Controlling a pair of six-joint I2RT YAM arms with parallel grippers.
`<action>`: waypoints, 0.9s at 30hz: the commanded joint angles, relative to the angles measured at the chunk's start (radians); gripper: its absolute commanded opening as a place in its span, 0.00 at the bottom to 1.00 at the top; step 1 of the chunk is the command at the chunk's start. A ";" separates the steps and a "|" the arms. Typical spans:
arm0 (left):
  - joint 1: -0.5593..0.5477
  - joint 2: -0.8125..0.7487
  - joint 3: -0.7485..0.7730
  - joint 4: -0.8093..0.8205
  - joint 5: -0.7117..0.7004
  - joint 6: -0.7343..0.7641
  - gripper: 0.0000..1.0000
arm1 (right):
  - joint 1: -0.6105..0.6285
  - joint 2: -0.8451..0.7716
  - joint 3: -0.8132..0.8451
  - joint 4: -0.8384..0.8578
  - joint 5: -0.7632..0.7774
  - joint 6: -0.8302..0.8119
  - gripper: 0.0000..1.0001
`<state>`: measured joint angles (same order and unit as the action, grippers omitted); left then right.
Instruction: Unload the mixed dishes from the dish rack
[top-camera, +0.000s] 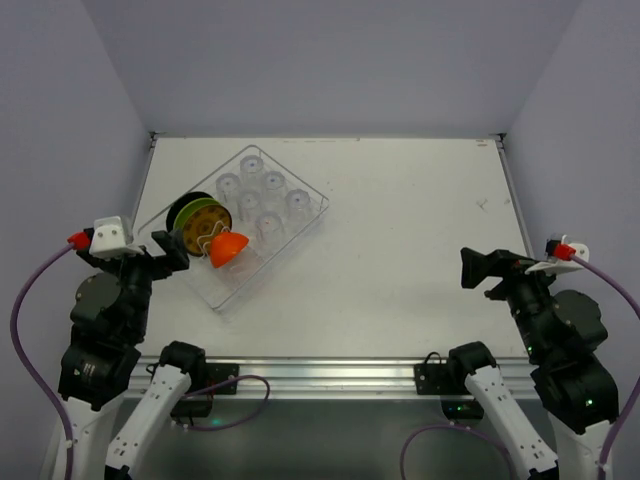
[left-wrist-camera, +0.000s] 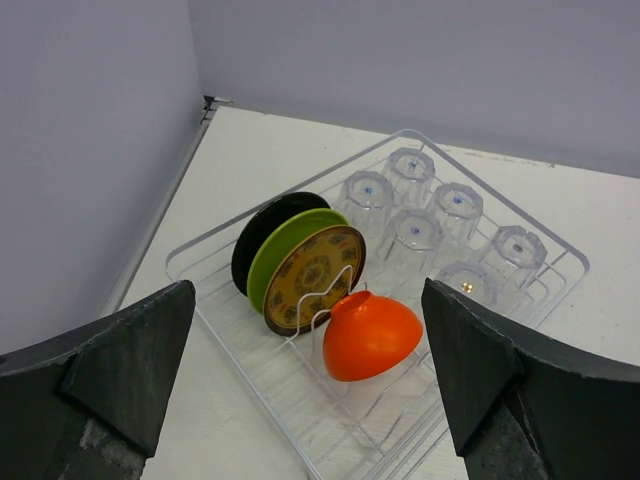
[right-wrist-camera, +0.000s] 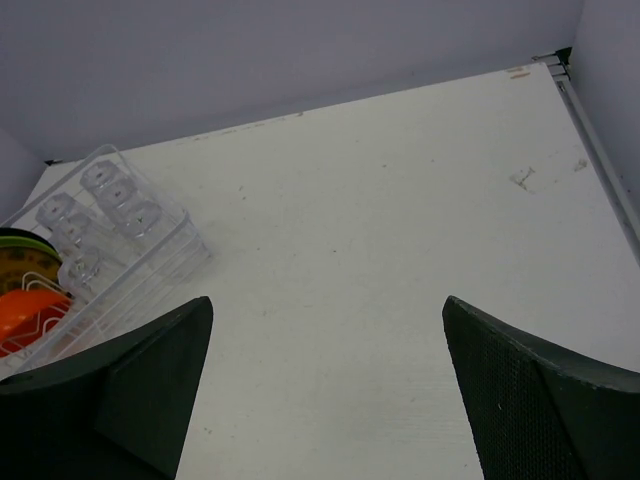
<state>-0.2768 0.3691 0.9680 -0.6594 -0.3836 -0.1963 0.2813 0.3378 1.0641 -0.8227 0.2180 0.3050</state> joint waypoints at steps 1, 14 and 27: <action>-0.007 0.027 0.005 0.044 -0.087 0.037 1.00 | -0.001 0.010 -0.006 0.042 -0.015 0.014 0.99; -0.009 0.241 -0.028 0.199 -0.126 0.037 1.00 | -0.002 0.063 -0.177 0.357 -0.382 0.181 0.99; -0.007 0.749 0.254 0.021 0.035 0.302 0.94 | -0.002 0.239 -0.226 0.488 -0.683 0.128 0.99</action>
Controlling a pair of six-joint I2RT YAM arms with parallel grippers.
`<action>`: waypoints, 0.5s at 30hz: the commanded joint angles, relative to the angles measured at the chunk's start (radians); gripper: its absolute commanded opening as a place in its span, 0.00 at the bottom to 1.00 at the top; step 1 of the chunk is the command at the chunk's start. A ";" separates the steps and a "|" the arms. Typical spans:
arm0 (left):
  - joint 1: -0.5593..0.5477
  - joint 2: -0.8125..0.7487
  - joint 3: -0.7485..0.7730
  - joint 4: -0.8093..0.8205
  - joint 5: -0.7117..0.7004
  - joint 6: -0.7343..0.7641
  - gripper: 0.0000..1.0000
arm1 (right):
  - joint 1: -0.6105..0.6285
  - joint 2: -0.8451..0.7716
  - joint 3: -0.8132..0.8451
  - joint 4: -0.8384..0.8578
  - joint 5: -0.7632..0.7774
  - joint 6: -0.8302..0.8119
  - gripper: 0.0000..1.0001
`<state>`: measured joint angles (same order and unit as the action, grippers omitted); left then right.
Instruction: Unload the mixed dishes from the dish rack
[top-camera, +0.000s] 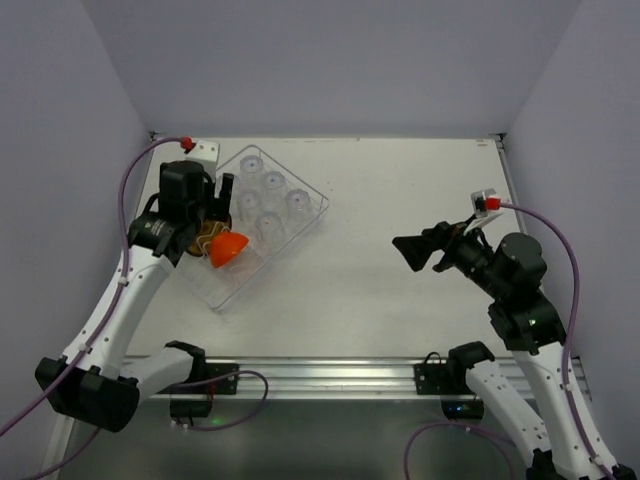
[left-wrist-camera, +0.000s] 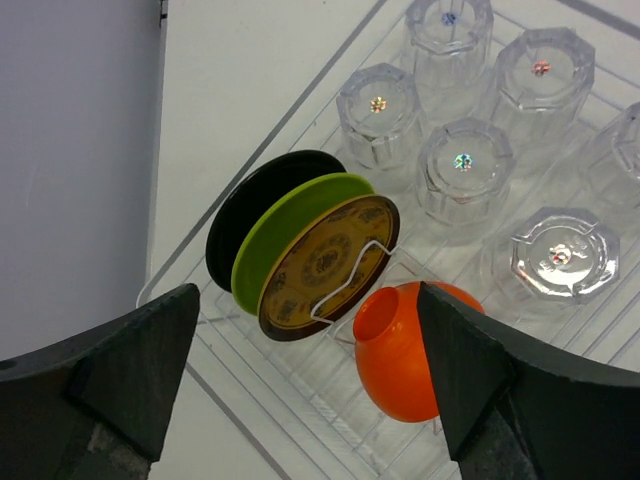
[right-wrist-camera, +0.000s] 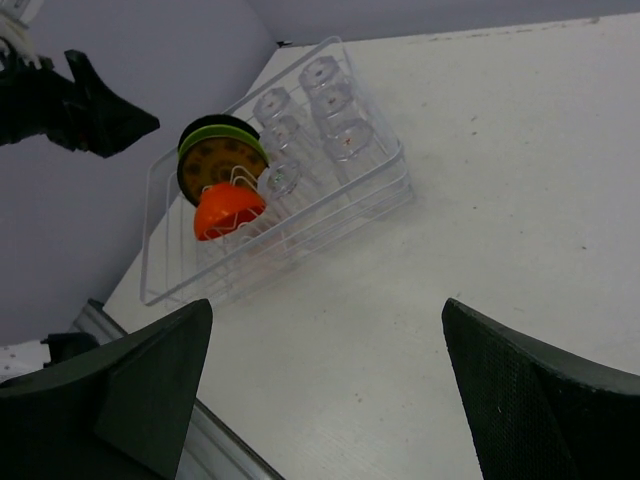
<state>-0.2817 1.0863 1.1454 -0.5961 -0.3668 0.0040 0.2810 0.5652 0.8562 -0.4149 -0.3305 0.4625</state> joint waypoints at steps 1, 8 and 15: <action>-0.002 0.068 0.086 -0.066 0.009 0.116 0.88 | -0.002 0.016 -0.025 0.085 -0.156 -0.035 0.99; 0.007 0.231 0.134 -0.189 -0.092 0.166 0.67 | 0.013 -0.001 -0.051 0.093 -0.162 -0.054 0.99; 0.104 0.256 0.083 -0.107 -0.067 0.180 0.56 | 0.030 -0.016 -0.049 0.076 -0.182 -0.062 0.99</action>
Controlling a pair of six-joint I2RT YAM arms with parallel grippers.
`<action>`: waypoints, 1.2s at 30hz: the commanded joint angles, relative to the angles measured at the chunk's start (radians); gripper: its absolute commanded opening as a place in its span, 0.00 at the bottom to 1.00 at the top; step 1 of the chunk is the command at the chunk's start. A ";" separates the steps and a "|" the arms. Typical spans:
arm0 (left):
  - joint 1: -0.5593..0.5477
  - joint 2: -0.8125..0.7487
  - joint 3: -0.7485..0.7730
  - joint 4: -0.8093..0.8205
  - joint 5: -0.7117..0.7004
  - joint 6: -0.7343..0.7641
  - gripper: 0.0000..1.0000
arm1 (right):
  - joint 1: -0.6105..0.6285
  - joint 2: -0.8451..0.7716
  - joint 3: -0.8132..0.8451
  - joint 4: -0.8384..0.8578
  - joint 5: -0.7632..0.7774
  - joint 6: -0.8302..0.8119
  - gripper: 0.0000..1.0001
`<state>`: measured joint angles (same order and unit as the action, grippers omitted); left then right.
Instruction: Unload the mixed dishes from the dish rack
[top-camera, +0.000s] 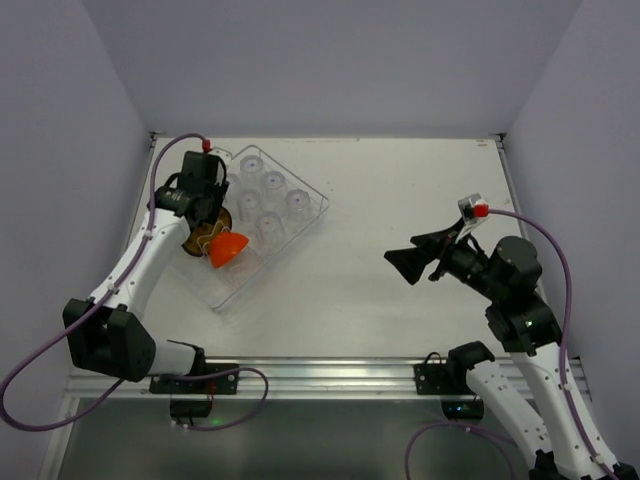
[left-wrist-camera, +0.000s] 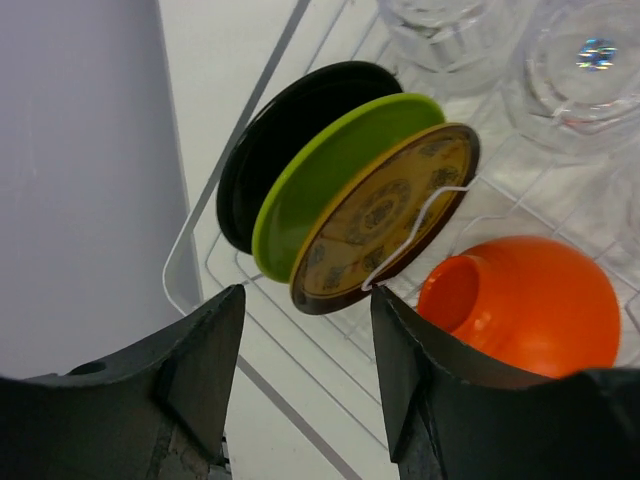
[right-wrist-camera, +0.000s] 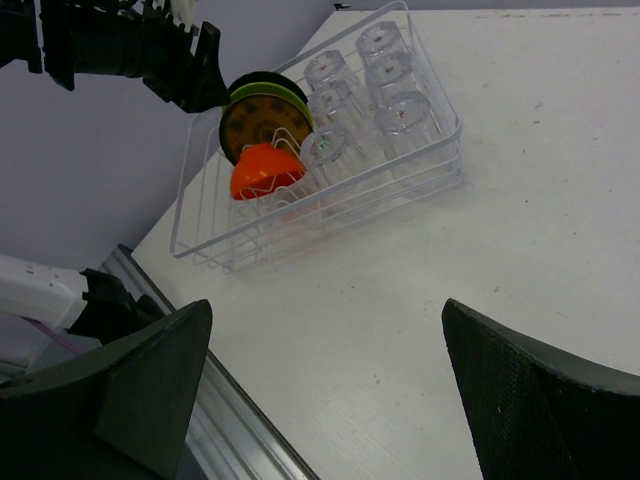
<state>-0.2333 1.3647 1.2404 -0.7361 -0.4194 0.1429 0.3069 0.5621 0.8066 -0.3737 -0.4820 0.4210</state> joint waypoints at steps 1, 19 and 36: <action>0.066 -0.010 -0.019 0.059 -0.028 0.032 0.56 | 0.003 -0.019 -0.003 0.038 -0.030 -0.019 0.99; 0.075 0.106 -0.033 0.086 -0.070 0.037 0.43 | 0.005 -0.025 -0.020 0.053 -0.056 0.002 0.99; 0.075 0.157 -0.013 0.066 0.013 0.050 0.36 | 0.011 -0.022 -0.024 0.055 -0.063 0.007 0.99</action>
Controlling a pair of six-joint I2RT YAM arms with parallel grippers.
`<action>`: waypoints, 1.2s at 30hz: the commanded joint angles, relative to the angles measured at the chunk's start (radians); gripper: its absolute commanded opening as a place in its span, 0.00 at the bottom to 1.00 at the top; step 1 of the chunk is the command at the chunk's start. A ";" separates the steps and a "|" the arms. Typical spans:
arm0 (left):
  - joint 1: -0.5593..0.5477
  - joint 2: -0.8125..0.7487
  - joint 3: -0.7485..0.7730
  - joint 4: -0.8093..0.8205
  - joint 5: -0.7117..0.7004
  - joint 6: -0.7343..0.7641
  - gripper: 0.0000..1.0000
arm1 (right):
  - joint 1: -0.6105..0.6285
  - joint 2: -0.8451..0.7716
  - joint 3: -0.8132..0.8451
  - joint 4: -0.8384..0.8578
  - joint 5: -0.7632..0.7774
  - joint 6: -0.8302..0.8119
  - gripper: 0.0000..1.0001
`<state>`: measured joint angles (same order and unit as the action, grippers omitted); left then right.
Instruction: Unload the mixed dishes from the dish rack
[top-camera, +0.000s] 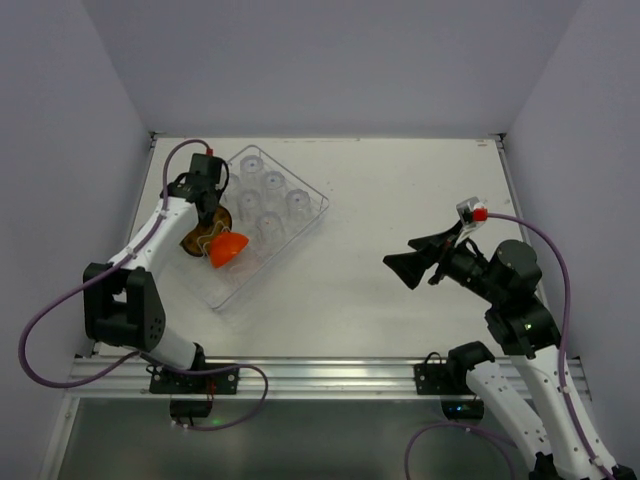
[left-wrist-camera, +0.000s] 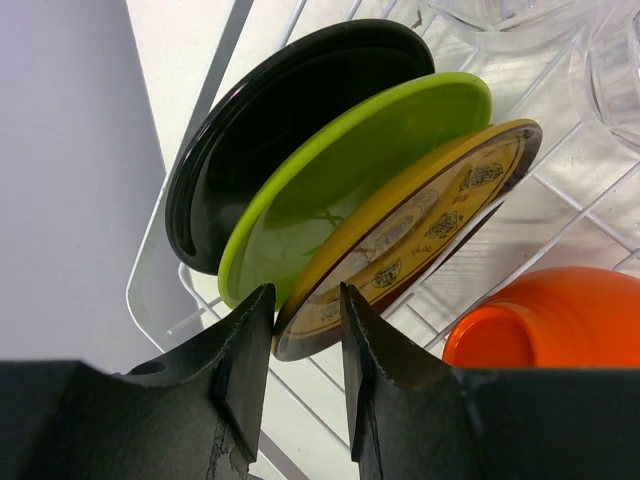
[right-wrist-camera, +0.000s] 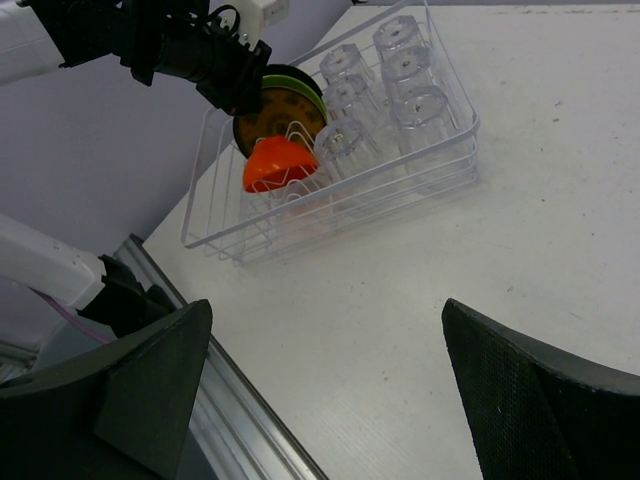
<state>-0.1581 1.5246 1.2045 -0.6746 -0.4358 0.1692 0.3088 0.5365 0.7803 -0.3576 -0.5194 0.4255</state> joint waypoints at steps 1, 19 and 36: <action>0.000 -0.003 0.021 0.006 0.032 0.027 0.36 | 0.007 0.003 0.002 0.037 -0.027 0.002 0.99; 0.000 0.046 0.041 0.017 0.049 0.032 0.13 | 0.010 -0.001 0.000 0.031 0.004 -0.002 0.99; -0.024 -0.126 -0.026 0.153 -0.096 0.085 0.00 | 0.010 -0.032 0.007 0.063 0.035 0.018 0.99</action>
<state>-0.1745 1.4525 1.1912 -0.6144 -0.4915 0.2131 0.3141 0.5072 0.7803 -0.3435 -0.5083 0.4297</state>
